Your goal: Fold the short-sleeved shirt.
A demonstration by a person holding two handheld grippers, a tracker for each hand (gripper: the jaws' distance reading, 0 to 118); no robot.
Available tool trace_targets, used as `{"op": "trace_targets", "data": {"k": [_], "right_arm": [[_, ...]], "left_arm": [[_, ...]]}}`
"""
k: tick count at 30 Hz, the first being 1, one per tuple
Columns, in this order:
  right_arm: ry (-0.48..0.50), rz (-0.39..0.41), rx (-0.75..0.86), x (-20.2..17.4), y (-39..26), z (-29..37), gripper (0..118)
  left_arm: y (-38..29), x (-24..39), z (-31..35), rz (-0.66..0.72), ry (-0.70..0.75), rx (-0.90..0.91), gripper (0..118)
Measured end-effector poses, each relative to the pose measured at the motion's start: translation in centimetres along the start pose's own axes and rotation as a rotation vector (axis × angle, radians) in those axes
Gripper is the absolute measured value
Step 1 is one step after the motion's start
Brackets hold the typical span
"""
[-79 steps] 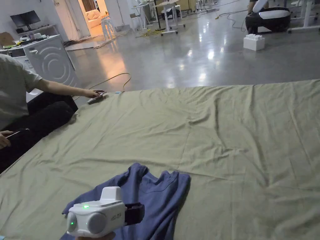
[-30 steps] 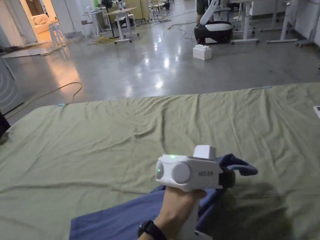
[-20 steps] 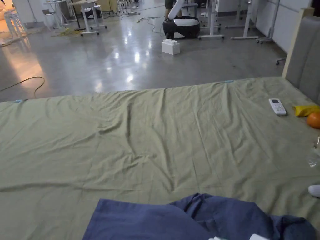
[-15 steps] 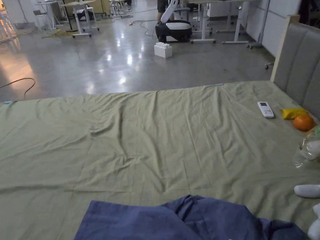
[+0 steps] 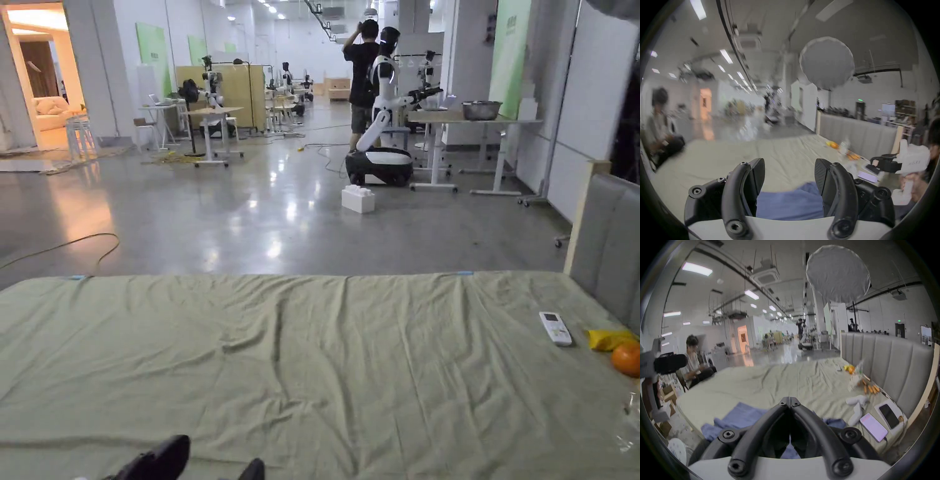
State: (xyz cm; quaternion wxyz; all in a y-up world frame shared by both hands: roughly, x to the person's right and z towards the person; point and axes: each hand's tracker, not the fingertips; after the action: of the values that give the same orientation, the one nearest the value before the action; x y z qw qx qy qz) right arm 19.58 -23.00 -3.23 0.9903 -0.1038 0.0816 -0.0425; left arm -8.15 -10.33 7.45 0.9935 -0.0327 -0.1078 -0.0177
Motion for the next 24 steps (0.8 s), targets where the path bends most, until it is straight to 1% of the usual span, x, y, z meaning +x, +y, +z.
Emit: {"op": "trace_targets", "data": {"k": [1,2,3,4,6,7,8,9,10,11,12,14,16,18,24], "right_arm": [[0.004,0.004,0.023,-0.4,0.5,0.0,0],[0.01,0.021,0.039,-0.8,1.0,0.1,0],[0.012,0.043,0.052,-1.1,1.3,0.2,1],[0.009,0.078,0.061,-1.5,1.5,0.5,0],[0.003,0.164,0.082,-2.2,1.4,1.4,0],[-0.004,0.183,0.073,-2.5,1.1,1.8,0],[-0.003,0.226,0.092,-2.7,1.1,2.2,0],[0.007,0.23,0.083,-2.8,0.9,2.5,0],[0.005,0.213,0.069,-2.8,0.6,2.7,0],[0.006,0.229,0.078,-2.9,0.5,2.9,0],[0.009,0.222,0.068,-2.8,0.4,2.9,0],[0.013,0.209,0.055,-2.8,0.3,2.7,0],[0.015,0.209,0.058,-3.0,0.6,2.6,0],[0.02,0.196,0.065,-3.1,0.7,2.5,0],[0.029,0.186,0.059,-3.1,0.6,2.3,1]], "left_arm": [[-1.4,0.7,1.1,-0.049,0.065,0.075,65],[-2.1,1.5,1.3,-0.081,0.163,0.113,64],[-2.1,2.0,0.5,-0.105,0.234,0.109,62],[-2.1,2.2,0.5,-0.117,0.235,0.077,57],[-1.9,2.1,0.9,-0.104,0.225,-0.021,38],[-2.1,2.1,1.1,-0.095,0.214,-0.065,26],[-2.3,1.5,0.9,-0.086,0.195,-0.093,13],[-2.7,1.5,1.4,-0.064,0.182,-0.107,7],[-2.6,1.4,1.8,-0.03,0.172,-0.128,6],[-2.8,1.3,2.7,-0.006,0.149,-0.122,4],[-2.8,0.7,2.9,0.009,0.137,-0.107,1],[-2.8,0.8,4.3,0.02,0.11,-0.062,1],[-2.3,1.1,4.0,-0.003,0.12,-0.06,0],[-2.6,1.7,4.1,-0.054,0.124,-0.04,0],[-1.8,1.2,3.6,-0.028,0.123,-0.036,0]]}}
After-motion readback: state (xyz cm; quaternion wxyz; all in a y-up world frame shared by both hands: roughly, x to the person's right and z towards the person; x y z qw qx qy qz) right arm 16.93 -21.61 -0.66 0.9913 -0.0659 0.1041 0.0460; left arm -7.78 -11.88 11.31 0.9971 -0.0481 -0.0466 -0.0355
